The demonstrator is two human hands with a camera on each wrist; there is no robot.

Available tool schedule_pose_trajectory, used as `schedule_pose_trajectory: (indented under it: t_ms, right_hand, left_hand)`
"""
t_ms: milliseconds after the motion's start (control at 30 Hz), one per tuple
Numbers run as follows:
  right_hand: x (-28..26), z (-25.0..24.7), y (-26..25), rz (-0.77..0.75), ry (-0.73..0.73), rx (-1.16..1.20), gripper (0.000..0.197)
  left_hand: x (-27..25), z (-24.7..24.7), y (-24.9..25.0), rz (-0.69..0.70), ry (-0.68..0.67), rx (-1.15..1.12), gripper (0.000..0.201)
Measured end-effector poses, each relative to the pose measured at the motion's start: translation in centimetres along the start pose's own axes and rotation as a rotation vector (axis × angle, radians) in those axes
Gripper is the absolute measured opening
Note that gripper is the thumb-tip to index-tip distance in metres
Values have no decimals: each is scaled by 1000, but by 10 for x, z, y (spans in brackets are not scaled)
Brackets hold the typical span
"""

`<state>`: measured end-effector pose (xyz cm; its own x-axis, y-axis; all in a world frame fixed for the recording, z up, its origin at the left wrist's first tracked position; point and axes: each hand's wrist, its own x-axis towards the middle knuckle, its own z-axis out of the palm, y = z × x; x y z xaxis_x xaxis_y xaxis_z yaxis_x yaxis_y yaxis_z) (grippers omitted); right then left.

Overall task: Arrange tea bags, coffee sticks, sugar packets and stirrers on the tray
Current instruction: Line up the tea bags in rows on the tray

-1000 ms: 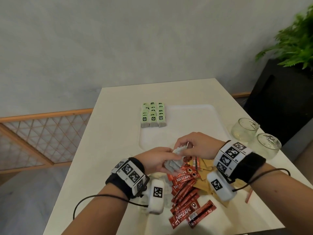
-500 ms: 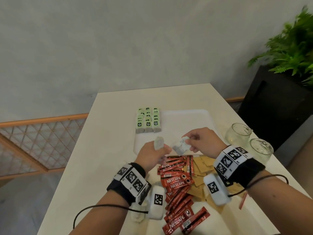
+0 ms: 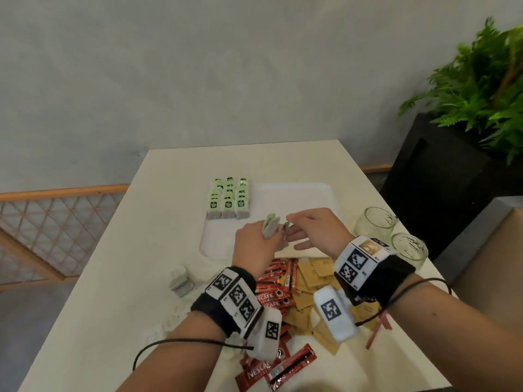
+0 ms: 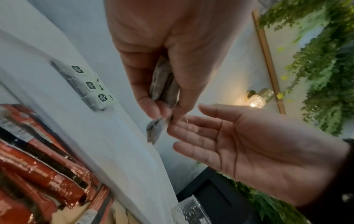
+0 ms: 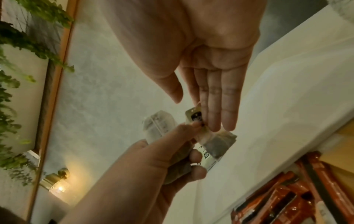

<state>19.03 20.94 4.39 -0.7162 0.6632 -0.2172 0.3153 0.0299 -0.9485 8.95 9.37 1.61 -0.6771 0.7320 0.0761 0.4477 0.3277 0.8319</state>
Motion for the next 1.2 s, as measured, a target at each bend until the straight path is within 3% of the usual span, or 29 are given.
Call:
schedule_pose_trajectory:
  t_ms: [67,200,467,633,833,1200]
  right_hand:
    - [1,0,2,-23,-30,-76,18]
    - [15,5,8,-190,-31,-449,12]
    - [57,57,8,-94,-142,-284,7]
    - [102,89,20,13,-73,-305,15]
    - [137,112,14,-44,10,-375,5]
    - [184,153,-4,-45,-15,-268,9]
  left_hand:
    - [2,-5,-3,-75,-20,-32,26]
    - [6,-25,-9,-202,-105,-183,14]
    - [23,-85,-47,-422,-291,-499,15]
    - [34,-121,-91,-632,-301,-668,28]
    - [59,-139,-110,-673,-251,-837,15]
    - [90,-134,-130,-694,-236,-884,28]
